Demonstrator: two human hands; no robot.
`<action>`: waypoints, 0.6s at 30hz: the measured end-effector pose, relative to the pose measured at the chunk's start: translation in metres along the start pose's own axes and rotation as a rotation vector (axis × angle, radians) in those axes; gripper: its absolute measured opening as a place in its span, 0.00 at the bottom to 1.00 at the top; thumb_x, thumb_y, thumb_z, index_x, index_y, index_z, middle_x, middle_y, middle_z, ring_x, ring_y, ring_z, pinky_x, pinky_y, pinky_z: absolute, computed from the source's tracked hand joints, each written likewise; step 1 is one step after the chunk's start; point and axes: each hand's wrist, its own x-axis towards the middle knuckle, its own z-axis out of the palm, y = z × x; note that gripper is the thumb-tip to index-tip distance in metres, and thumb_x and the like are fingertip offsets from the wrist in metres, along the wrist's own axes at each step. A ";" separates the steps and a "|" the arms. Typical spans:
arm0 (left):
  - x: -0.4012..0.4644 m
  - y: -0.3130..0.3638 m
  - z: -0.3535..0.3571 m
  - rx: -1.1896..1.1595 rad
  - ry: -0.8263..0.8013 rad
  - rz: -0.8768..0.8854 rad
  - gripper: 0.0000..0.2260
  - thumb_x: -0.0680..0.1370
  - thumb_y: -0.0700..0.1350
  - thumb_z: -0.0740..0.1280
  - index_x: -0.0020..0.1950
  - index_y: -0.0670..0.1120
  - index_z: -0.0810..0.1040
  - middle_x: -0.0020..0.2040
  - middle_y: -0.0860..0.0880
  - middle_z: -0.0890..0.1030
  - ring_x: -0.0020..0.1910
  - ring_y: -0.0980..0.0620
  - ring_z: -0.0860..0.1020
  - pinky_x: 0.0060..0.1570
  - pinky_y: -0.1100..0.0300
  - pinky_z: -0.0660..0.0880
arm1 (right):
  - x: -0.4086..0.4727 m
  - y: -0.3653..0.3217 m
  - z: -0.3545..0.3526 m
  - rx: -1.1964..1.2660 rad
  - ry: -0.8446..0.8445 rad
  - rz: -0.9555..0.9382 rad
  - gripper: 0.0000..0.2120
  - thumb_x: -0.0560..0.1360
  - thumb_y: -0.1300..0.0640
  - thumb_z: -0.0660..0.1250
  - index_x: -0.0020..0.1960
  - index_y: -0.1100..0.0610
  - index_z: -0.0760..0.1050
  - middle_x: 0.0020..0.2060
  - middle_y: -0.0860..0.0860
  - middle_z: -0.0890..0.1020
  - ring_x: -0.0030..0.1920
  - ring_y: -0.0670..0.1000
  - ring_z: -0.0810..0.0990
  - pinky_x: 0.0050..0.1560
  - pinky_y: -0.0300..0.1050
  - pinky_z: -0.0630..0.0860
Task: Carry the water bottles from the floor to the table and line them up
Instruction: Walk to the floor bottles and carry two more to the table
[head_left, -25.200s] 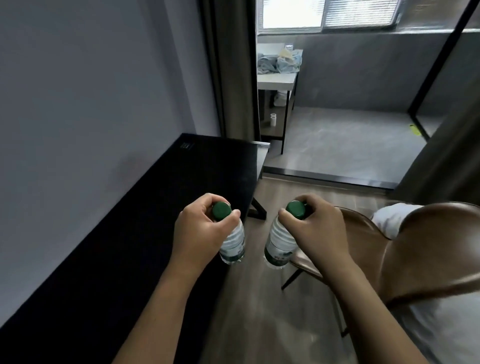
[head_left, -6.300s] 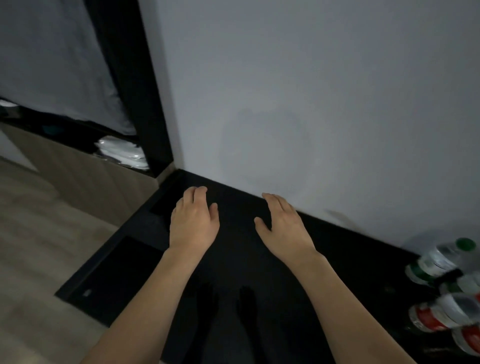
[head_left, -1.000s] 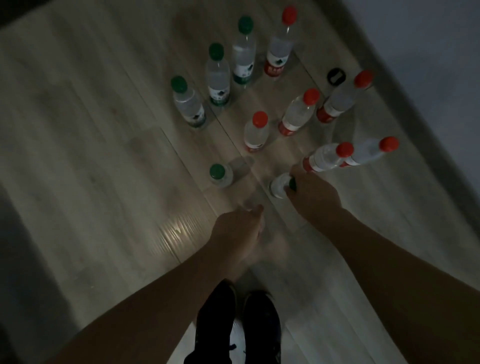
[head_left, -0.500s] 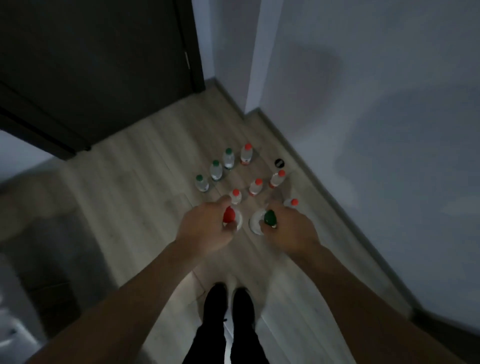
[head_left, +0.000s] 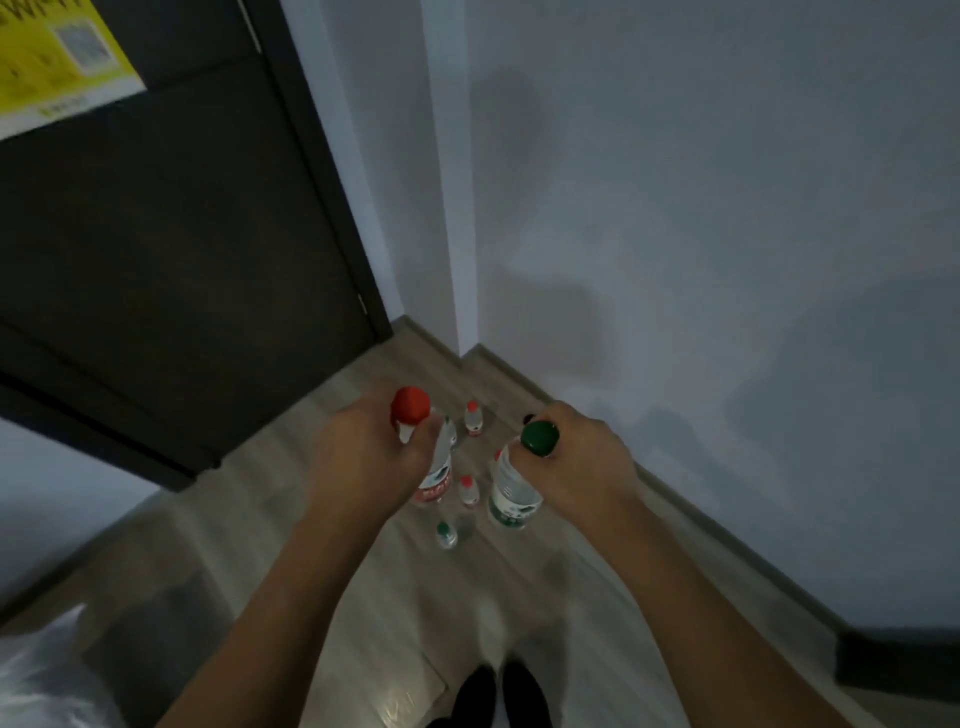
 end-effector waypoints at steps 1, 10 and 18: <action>0.001 0.004 0.001 -0.015 -0.016 0.015 0.10 0.74 0.55 0.72 0.47 0.52 0.76 0.36 0.55 0.78 0.35 0.55 0.77 0.34 0.59 0.75 | -0.004 0.001 -0.002 0.035 0.029 0.025 0.08 0.70 0.48 0.69 0.45 0.51 0.76 0.34 0.47 0.80 0.35 0.49 0.79 0.36 0.47 0.80; 0.014 0.058 0.051 -0.153 -0.232 0.230 0.08 0.76 0.57 0.69 0.47 0.54 0.75 0.36 0.58 0.76 0.36 0.61 0.75 0.38 0.58 0.73 | -0.044 0.044 -0.046 0.189 0.363 0.271 0.11 0.63 0.44 0.67 0.38 0.49 0.70 0.27 0.45 0.76 0.29 0.45 0.75 0.26 0.41 0.71; -0.023 0.173 0.098 -0.242 -0.330 0.478 0.08 0.74 0.55 0.70 0.47 0.54 0.75 0.33 0.58 0.76 0.33 0.62 0.74 0.33 0.62 0.68 | -0.133 0.116 -0.115 0.196 0.663 0.482 0.11 0.65 0.48 0.70 0.36 0.50 0.68 0.26 0.44 0.74 0.28 0.45 0.74 0.27 0.41 0.67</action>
